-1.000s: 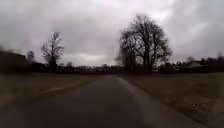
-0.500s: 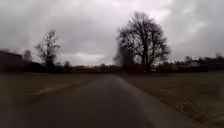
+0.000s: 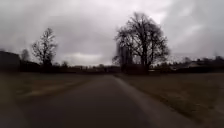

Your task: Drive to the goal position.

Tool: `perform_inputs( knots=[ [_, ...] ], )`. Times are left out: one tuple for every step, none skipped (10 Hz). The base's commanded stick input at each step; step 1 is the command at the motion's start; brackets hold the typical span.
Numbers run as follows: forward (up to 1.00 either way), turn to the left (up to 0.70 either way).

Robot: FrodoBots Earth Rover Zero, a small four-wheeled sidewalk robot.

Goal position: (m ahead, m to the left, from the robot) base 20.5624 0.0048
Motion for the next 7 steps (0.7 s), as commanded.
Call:
perform_inputs(
  knots=[
    [1.00, 0.00],
    [1.00, 0.22],
    [1.00, 0.40],
    [1.00, 0.40],
    [1.00, 0.32],
    [1.00, 0.20],
    [1.00, 0.00]
  ],
)
